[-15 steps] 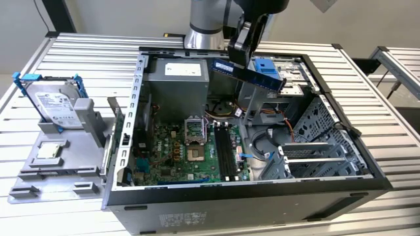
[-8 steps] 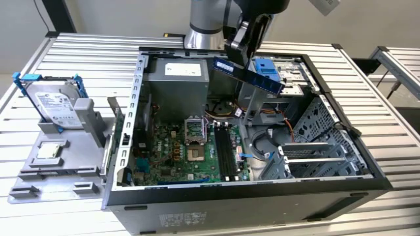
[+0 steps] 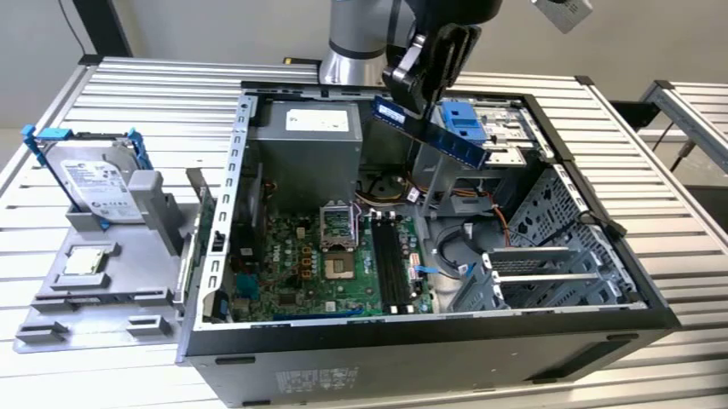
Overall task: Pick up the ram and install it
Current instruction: 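Insert the ram into the slot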
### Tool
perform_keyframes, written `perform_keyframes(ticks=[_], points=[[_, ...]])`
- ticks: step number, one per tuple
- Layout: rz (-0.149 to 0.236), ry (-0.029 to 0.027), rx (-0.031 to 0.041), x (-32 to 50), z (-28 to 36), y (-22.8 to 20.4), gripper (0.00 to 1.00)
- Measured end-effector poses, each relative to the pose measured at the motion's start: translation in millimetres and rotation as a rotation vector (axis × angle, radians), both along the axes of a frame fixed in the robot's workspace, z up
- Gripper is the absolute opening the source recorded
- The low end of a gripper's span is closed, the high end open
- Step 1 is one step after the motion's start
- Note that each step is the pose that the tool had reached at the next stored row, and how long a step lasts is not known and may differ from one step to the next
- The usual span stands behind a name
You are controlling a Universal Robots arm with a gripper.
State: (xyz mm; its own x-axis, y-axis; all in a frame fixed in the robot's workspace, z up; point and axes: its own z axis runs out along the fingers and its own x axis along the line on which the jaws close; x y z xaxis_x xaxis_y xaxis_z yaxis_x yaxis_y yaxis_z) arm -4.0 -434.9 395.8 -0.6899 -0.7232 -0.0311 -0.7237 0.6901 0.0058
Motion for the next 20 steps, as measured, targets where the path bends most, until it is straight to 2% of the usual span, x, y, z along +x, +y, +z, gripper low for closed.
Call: perform_keyframes(ticks=[20], points=[[-0.364,0.0000,0.0000,0.0,0.0,0.0,0.00]])
